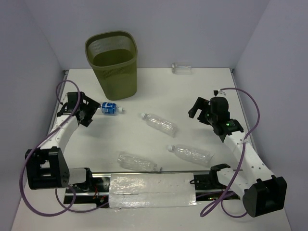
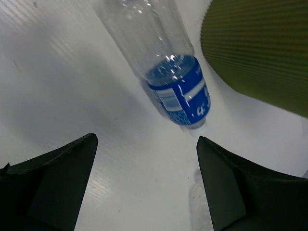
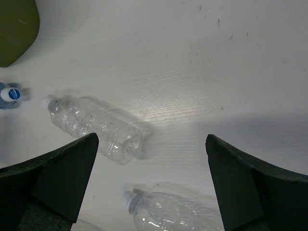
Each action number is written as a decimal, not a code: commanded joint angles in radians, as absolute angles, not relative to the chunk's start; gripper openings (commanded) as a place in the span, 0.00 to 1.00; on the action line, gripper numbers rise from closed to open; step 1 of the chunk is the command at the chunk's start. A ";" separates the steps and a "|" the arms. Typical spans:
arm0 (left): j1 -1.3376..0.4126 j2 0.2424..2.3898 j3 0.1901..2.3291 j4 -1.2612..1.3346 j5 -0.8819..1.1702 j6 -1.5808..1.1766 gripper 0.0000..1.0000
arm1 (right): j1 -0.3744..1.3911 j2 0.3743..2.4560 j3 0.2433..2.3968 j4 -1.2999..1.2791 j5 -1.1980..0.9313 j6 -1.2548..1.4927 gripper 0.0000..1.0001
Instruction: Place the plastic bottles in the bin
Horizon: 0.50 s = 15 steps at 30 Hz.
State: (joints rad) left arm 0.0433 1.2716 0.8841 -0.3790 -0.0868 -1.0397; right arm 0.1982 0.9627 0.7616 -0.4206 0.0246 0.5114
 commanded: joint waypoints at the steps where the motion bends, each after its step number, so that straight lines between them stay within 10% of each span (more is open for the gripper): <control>1: 0.103 1.322 0.856 -0.233 0.021 -1.173 0.98 | 0.195 0.957 0.785 -0.402 0.017 0.497 1.00; 15: 0.129 1.597 1.011 -0.115 0.005 -1.236 0.99 | 0.193 0.951 0.778 -0.422 0.005 0.491 1.00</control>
